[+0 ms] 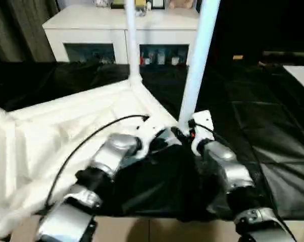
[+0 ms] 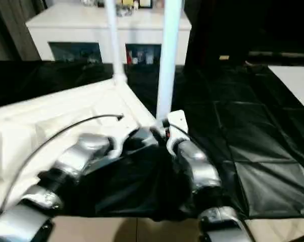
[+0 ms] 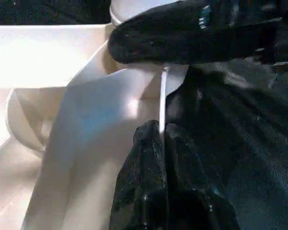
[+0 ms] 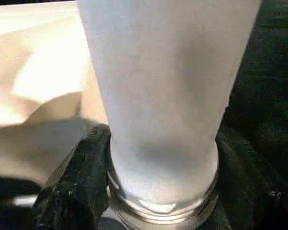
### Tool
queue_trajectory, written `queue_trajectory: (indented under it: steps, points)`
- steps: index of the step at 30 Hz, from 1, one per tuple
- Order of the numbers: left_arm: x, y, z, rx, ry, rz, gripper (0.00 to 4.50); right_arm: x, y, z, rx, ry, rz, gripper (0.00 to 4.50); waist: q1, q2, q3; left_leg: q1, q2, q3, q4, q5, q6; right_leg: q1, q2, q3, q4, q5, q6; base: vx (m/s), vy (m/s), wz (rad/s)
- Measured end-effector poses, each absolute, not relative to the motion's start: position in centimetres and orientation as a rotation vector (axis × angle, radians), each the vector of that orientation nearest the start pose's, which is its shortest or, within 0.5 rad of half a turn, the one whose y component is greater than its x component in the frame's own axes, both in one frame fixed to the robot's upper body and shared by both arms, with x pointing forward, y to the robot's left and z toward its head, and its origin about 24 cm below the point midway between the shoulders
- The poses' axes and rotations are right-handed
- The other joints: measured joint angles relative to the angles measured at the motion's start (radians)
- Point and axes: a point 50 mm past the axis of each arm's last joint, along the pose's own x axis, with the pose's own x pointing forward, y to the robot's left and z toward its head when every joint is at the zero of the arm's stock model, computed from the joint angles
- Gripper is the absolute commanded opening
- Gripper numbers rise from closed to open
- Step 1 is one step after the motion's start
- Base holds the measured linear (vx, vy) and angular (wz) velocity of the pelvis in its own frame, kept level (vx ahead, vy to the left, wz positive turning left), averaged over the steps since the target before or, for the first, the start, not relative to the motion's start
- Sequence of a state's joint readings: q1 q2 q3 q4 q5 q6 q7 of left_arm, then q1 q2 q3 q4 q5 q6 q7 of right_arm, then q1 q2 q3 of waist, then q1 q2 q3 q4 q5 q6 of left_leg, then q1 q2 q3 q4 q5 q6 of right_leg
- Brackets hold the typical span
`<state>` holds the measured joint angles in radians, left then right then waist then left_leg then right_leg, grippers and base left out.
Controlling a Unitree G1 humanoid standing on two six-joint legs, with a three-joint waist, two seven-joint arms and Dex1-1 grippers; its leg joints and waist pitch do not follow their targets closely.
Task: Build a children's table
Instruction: Rotate leg to tighten
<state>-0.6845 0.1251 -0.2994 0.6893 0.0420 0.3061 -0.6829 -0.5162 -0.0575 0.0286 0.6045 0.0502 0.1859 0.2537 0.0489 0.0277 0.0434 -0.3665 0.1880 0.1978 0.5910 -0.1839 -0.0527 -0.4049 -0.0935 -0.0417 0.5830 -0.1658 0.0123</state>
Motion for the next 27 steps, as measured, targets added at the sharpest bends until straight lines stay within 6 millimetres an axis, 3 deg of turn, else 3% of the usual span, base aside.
queue_trajectory:
  steps: [1,4,8,14,19,23,27]
  points:
    - [33.9,6.9,4.2,0.317,0.462,-0.934,0.00,33.7,-11.1,3.1,-0.034,0.297,0.370,2.70,0.000,0.001,0.000,0.000,0.000,0.000,0.000,0.000,0.000,0.000,0.000,0.000,-0.001,0.000,0.000,0.000,0.000,0.00]
    - [33.8,7.0,4.3,0.339,0.448,-0.965,0.00,33.6,-11.5,3.2,-0.037,0.283,0.414,3.40,0.001,0.001,0.000,-0.002,0.000,0.000,-0.001,0.000,0.000,0.000,0.000,0.000,-0.004,0.001,0.000,0.000,0.000,0.00]
    - [33.6,8.7,4.5,0.366,0.436,-1.009,0.00,33.1,-12.2,3.3,-0.049,0.284,0.586,3.71,-0.004,0.001,0.000,-0.002,0.001,0.000,-0.002,0.000,0.000,0.000,0.001,-0.002,-0.004,0.006,-0.001,0.000,0.000,0.00]
    - [32.3,10.3,4.8,0.387,0.412,-1.151,0.00,31.7,-14.1,4.0,-0.177,0.286,0.870,3.71,0.002,0.003,-0.001,-0.002,0.002,0.000,-0.005,0.000,0.000,-0.001,0.001,-0.004,-0.003,0.008,-0.004,0.000,0.000,0.00]
    - [31.0,11.7,5.0,0.372,0.428,-1.260,0.00,30.9,-14.3,4.5,-0.203,0.273,1.033,3.71,0.010,0.003,0.000,-0.004,0.004,0.002,-0.005,0.000,0.001,-0.004,0.001,-0.004,-0.003,0.006,-0.005,0.000,0.000,0.00]
    - [30.2,11.6,4.9,0.369,0.441,-1.335,0.00,30.7,-13.9,4.5,-0.189,0.268,1.093,3.71,0.027,0.003,0.000,-0.006,0.004,0.003,-0.003,0.000,0.001,-0.004,0.000,-0.003,-0.003,0.006,-0.005,0.000,0.000,0.00]
    - [29.9,11.9,5.0,0.360,0.455,-1.351,0.00,30.5,-13.8,4.6,-0.174,0.267,1.129,3.71,0.028,0.001,0.001,-0.005,0.003,0.005,-0.001,0.000,0.001,-0.004,0.000,0.000,-0.003,0.006,-0.006,0.000,0.000,0.00]
